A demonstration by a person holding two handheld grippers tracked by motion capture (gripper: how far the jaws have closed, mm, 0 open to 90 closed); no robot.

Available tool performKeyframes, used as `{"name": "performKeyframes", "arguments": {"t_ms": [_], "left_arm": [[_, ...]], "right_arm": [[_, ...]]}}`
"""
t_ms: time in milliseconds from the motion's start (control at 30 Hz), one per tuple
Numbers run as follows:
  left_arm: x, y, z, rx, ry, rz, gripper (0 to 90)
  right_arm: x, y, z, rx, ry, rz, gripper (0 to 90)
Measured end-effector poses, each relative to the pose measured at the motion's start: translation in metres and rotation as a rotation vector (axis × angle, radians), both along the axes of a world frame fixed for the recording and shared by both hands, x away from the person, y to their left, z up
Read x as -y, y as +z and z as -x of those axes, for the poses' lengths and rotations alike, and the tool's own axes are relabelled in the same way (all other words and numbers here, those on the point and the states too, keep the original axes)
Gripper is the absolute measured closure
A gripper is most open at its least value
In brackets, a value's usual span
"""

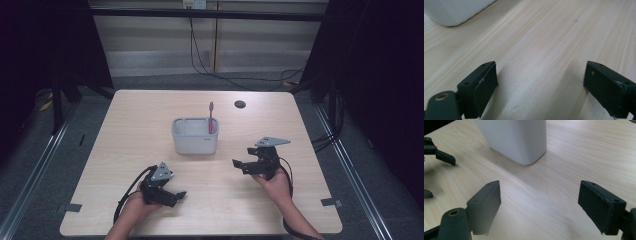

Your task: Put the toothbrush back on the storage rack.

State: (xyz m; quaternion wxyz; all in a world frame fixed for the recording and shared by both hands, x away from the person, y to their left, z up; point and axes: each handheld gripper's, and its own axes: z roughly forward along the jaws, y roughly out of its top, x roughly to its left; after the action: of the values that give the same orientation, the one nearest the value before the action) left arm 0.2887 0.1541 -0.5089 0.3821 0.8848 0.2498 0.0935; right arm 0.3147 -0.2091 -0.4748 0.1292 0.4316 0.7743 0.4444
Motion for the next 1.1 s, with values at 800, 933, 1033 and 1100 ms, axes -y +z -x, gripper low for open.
{"name": "performKeyframes", "arguments": {"t_ms": [800,933,1033,1100], "left_arm": [[0.000,0.000,0.000,-0.003,0.002,0.003,11.5],[0.000,0.000,0.000,-0.003,0.002,0.002,11.5],[0.000,0.000,0.000,-0.003,0.002,0.001,11.5],[0.000,0.000,0.000,-0.003,0.002,0.002,11.5]], "right_arm": [[0.004,-0.026,0.006,-0.064,0.030,0.116,18.0],[0.001,-0.031,0.006,-0.076,0.045,0.154,18.0],[0.000,-0.033,0.006,-0.074,0.048,0.161,17.6],[0.000,-0.033,0.006,-0.077,0.046,0.159,17.5]]}}
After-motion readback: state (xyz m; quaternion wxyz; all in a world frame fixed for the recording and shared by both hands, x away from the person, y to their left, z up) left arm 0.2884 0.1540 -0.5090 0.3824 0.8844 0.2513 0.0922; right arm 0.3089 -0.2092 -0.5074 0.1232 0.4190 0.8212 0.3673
